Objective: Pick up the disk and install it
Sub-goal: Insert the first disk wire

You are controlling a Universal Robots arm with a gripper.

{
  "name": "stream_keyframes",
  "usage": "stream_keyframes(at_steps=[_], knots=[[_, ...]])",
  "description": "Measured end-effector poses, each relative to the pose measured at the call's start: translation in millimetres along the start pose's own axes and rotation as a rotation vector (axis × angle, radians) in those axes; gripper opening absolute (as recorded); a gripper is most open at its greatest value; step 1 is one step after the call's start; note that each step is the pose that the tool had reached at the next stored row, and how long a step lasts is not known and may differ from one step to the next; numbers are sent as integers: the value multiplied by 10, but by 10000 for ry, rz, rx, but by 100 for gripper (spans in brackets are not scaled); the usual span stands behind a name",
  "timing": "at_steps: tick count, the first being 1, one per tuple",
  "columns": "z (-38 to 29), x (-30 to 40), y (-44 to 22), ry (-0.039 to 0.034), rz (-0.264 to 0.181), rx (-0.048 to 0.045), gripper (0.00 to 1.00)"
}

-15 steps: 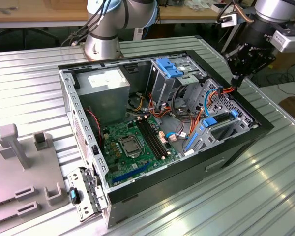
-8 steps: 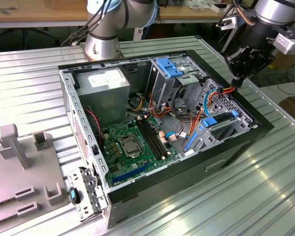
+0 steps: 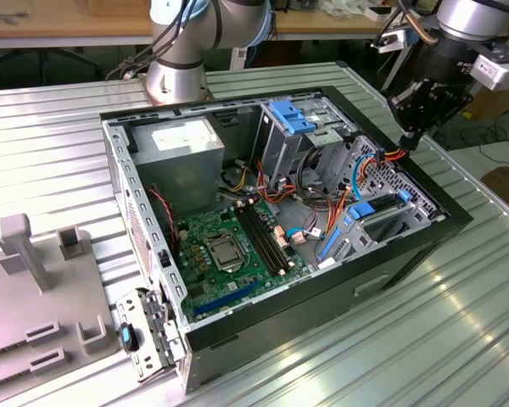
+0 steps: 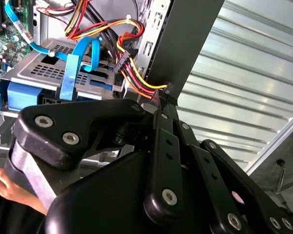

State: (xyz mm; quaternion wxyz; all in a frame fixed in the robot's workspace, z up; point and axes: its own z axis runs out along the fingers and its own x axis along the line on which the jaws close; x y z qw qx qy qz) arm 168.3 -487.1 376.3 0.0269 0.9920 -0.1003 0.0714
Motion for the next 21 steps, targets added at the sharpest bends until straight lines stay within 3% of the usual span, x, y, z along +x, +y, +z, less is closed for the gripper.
stream_keyframes(at_steps=[6,9,11,12,14,19,21], knots=[[-1,-1,-5,4,-4,-20,11],[0,-1,-6,10,-6,-41,31],[0,-10,-48,73,-24,-214,31],[1,-13,-66,93,-24,-257,31],[5,-16,-83,138,13,-338,31],[39,-20,-85,153,592,-455,31],[45,-17,-87,189,713,-544,31]])
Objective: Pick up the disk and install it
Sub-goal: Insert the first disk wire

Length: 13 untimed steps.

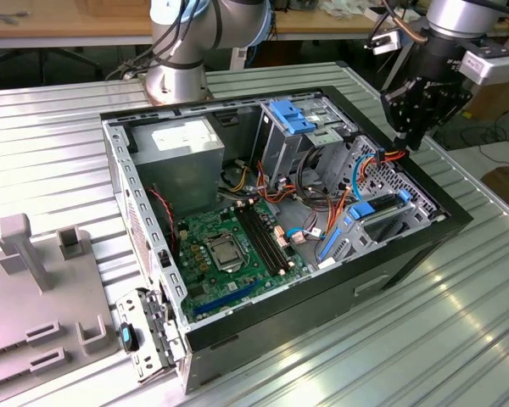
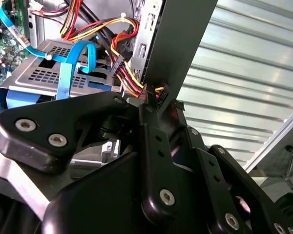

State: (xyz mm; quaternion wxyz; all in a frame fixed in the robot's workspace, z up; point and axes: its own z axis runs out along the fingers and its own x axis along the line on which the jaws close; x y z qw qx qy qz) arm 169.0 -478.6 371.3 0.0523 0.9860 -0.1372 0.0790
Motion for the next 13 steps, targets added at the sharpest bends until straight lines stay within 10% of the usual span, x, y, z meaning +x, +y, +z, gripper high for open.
stream_keyframes(at_steps=[9,13], knots=[[-9,-28,-131,50,104,-154,31],[2,-19,-155,168,143,-556,31]])
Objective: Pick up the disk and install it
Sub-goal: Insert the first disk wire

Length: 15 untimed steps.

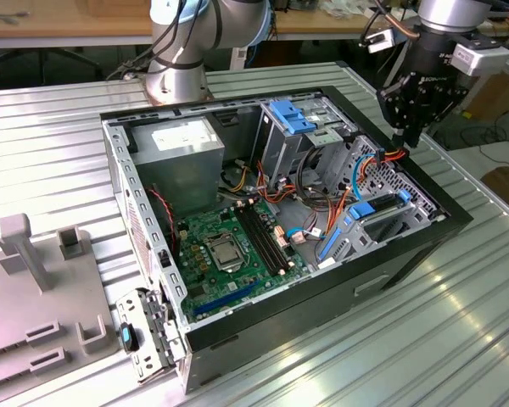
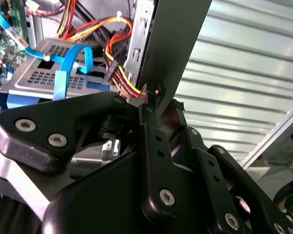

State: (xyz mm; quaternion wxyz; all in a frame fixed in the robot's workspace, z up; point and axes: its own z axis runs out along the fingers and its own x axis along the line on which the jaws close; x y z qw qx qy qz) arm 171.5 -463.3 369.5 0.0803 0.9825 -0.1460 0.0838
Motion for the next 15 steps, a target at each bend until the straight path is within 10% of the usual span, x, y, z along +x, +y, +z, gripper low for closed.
stream_keyframes(at_steps=[15], knots=[[62,-28,-61,104,-383,-95,31]])
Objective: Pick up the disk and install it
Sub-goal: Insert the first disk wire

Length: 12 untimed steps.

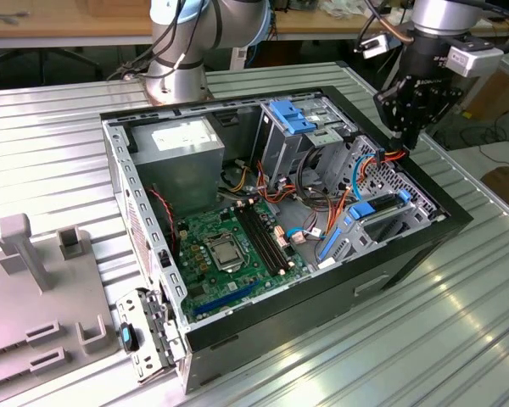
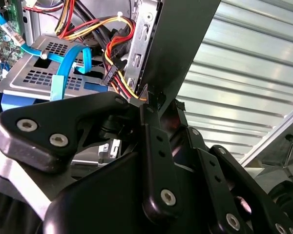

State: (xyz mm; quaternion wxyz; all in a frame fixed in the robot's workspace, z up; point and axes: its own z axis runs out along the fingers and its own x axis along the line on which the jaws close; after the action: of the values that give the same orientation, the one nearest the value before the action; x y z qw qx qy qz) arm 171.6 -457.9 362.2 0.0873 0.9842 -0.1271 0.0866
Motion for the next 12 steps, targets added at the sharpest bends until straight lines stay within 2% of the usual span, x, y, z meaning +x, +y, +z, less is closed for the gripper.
stream_keyframes(at_steps=[6,12], knots=[[12,13,53,10,-5,-28,31],[17,13,57,14,-7,-45,29]])
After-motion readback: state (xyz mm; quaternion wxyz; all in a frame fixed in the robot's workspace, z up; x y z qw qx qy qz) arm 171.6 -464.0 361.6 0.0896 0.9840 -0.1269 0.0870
